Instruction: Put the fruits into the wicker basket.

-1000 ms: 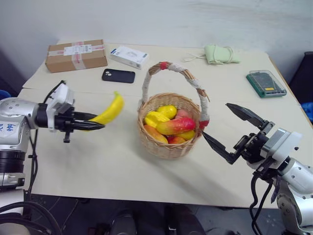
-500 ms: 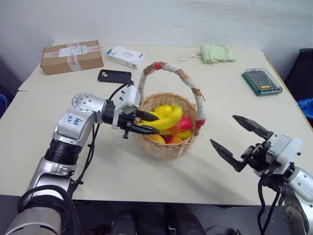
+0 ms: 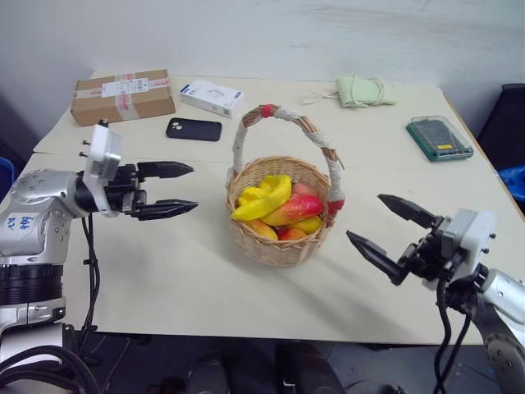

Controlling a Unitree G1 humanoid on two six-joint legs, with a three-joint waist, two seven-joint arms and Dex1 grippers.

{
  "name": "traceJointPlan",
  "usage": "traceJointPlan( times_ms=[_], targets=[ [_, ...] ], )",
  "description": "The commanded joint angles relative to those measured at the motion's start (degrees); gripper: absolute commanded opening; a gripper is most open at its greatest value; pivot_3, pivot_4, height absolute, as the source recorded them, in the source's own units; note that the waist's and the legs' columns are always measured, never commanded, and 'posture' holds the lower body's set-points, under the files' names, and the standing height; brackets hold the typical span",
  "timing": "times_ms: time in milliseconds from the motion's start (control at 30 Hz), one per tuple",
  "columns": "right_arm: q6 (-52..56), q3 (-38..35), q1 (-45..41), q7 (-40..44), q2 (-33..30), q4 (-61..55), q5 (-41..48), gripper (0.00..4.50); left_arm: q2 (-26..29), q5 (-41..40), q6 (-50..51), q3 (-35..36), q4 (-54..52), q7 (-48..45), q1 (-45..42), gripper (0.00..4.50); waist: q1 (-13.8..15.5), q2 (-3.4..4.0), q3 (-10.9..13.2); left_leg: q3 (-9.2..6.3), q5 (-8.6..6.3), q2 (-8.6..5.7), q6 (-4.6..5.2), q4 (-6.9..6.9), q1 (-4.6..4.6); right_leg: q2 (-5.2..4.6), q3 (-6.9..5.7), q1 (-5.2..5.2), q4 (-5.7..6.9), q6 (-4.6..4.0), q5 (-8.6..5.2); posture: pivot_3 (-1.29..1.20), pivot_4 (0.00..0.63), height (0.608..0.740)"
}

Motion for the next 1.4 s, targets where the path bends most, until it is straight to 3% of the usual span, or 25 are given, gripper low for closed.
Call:
traceJointPlan(
  times_ms=[33, 133, 233, 400, 600, 733, 833, 967, 1100, 1400],
  targets=[
    [1.96, 4.39, -6.6, 2.13, -0.33, 3.68, -0.38, 4.5, 0.88, -4.71, 3.57, 1.41, -4.49, -2.39, 4.23, 4.45, 0.02, 0.01, 0.01, 0.01, 0.0, 0.04, 0.0, -0.04, -0.02, -0.05, 0.0, -0.04, 0.0, -0.01, 0.0, 0.0, 0.15, 0.74],
    [2.92, 7.28, -12.77, 3.55, 0.3, 8.69, -1.45, 4.5, 0.64, -8.95, 9.01, 2.75, -8.2, 0.19, 5.37, 4.45, 0.29, 0.0, 0.02, -0.11, -0.01, 0.09, 0.0, 0.03, -0.35, -0.05, -0.12, -0.23, -0.05, -0.02, -0.01, 0.0, 0.15, 0.74],
    [3.49, 8.84, -17.69, 4.52, 1.52, 12.28, -1.49, 3.91, 0.91, -10.94, 10.83, 4.0, -11.74, 1.27, 7.48, 4.5, 0.13, 0.0, 0.01, -0.13, -0.02, 0.07, 0.03, 0.05, -0.47, -0.13, -0.14, -0.3, -0.07, -0.01, 0.0, 0.0, 0.15, 0.74],
    [3.26, 10.14, -21.57, 7.47, 3.56, 15.51, -0.79, 2.21, 3.49, -14.01, 14.86, 4.85, -15.92, 0.33, 11.55, 4.5, -0.36, 0.02, 0.03, -0.06, -0.04, 0.08, 0.04, -0.04, -0.45, -0.19, -0.17, -0.32, -0.15, -0.01, 0.0, 0.0, 0.15, 0.74],
    [4.97, 9.96, -20.74, 11.51, 3.62, 13.26, 2.1, 0.19, 1.28, -13.7, 12.12, 3.16, -15.63, 2.0, 8.52, 4.5, -0.04, 0.05, 0.04, -0.08, -0.03, 0.05, 0.03, -0.05, -0.44, -0.25, -0.21, -0.31, -0.13, -0.01, 0.0, 0.0, 0.15, 0.74],
    [7.04, 6.29, -18.71, 9.73, 2.69, 9.99, 4.77, 0.19, -0.52, -12.21, 10.71, 0.83, -14.13, 2.21, 6.11, 4.5, 0.16, 0.05, 0.04, -0.11, -0.06, -0.02, 0.09, -0.04, -0.47, -0.34, -0.26, -0.29, -0.17, 0.0, 0.0, 0.0, 0.15, 0.74],
    [6.39, -0.33, -17.11, 5.18, 3.28, 7.27, 7.09, 0.19, -2.5, -13.08, 10.36, 0.34, -12.69, 2.73, 4.21, 4.5, 0.12, 0.06, 0.05, -0.07, -0.1, -0.05, 0.15, -0.03, -0.51, -0.38, -0.25, -0.29, -0.22, 0.03, 0.01, 0.0, 0.15, 0.74],
    [2.97, -15.63, -11.07, -0.77, 3.0, 7.19, 7.76, 0.19, -5.37, -13.68, 11.59, -1.13, -10.36, 4.57, -0.11, 4.5, 0.4, 0.09, 0.07, -0.1, -0.1, -0.09, 0.16, -0.02, -0.56, -0.38, -0.26, -0.29, -0.25, 0.06, 0.03, 0.0, 0.15, 0.74],
    [-3.05, -25.36, -6.79, -1.28, 1.72, 12.59, 3.63, 0.19, -6.78, -11.62, 9.45, -2.78, -8.03, 4.11, -2.33, 4.5, 0.29, 0.1, 0.07, -0.07, -0.11, -0.12, 0.18, -0.04, -0.53, -0.38, -0.24, -0.25, -0.31, 0.08, 0.04, 0.0, 0.15, 0.74],
    [-9.29, -29.39, -7.66, 2.34, -2.69, 34.76, -0.9, 0.19, -8.34, -6.67, 5.28, -6.54, -3.25, 3.0, -5.51, 4.5, -0.95, 0.43, 0.26, 0.07, -0.04, -0.15, 0.05, -0.04, -0.34, 0.02, 0.01, -0.2, -0.27, 0.13, 0.07, 0.0, 0.15, 0.74]
  ],
)
